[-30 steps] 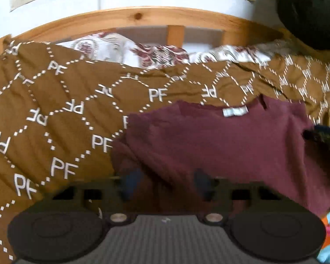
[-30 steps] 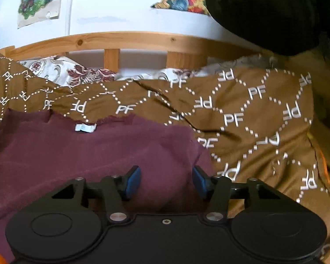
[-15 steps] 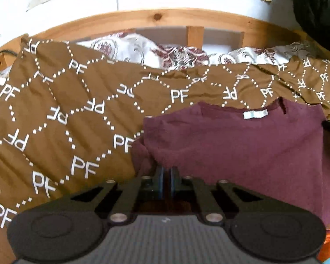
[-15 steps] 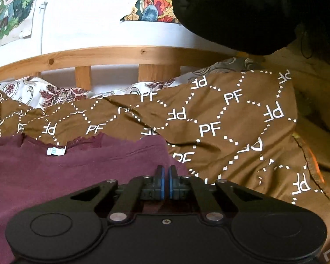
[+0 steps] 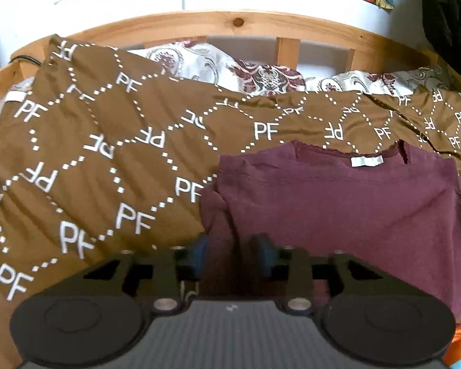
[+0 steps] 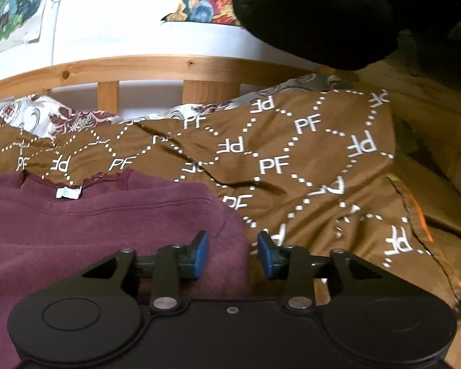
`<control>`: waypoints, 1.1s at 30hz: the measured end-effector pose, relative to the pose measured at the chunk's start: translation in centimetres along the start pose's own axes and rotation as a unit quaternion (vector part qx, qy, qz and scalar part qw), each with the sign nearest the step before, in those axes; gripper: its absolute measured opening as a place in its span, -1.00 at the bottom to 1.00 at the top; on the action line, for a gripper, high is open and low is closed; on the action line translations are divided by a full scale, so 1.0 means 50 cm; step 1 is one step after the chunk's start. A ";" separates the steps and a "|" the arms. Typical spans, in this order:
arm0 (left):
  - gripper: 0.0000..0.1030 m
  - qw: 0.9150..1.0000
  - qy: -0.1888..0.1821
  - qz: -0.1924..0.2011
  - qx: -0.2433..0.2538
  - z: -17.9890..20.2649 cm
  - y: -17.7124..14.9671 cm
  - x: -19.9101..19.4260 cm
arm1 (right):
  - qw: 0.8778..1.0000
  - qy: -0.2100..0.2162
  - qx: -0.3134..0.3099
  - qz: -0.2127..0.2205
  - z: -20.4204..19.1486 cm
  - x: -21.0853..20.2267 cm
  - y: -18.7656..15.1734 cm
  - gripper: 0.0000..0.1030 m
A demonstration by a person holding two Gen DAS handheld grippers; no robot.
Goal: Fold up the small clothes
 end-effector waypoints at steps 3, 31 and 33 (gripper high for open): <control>0.53 1.000 -0.001 0.009 -0.015 -0.004 -0.006 -0.021 | 1.000 0.000 0.016 0.005 0.012 -0.029 -0.001 0.35; 0.98 0.999 -0.006 0.013 -0.040 0.059 -0.140 -0.174 | 0.996 0.036 0.086 -0.012 -0.007 -0.341 -0.084 0.99; 0.98 0.999 0.000 0.009 -0.035 0.059 -0.142 -0.170 | 0.996 0.022 0.084 -0.010 -0.007 -0.341 -0.086 0.99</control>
Point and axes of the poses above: each gripper's, at about its wrist camera, not at the fingertips, and x roughly the way its jaws point, z to its right, y to its top, the point moved 3 cm from there along x, roughly the way its jaws point, and after that the axes turned 8 degrees about -y, right-handed, at the moved point
